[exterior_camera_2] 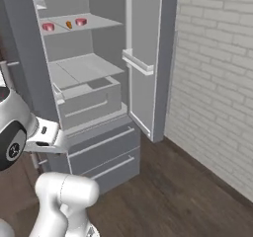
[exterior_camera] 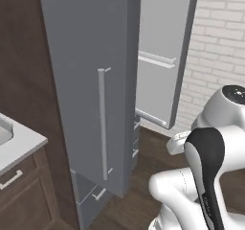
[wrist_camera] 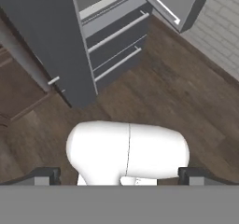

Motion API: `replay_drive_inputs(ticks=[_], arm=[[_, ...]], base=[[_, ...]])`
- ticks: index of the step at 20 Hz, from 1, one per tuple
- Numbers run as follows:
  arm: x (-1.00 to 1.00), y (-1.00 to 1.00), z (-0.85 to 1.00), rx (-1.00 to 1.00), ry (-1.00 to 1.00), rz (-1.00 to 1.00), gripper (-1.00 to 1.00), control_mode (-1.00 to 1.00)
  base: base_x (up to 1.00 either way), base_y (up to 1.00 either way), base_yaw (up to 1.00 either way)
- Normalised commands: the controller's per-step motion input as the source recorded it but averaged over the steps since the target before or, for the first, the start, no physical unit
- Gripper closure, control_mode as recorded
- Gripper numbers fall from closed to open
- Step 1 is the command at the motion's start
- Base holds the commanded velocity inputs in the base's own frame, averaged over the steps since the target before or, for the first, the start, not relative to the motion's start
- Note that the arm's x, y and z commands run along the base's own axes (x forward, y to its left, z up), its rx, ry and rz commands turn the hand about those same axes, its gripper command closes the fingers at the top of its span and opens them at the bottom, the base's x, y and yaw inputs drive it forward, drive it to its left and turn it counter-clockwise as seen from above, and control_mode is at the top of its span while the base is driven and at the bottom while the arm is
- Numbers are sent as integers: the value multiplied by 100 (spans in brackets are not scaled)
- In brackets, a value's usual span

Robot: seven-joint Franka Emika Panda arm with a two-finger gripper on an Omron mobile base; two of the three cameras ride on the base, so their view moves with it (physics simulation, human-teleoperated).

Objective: Place one carrot and one steak in each tupperware on the nearby counter, to pack two identical lunches.

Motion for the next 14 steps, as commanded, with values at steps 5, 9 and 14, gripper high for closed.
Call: replay_drive_inputs(ticks=[5, 9, 14], arm=[[0, 0, 0, 0, 0, 0, -100, 100], [0, 0, 0, 0, 0, 0, -100, 100], [0, 0, 0, 0, 0, 0, -100, 100]], base=[[7, -100, -14], [39, -100, 8], [56, -100, 27]])
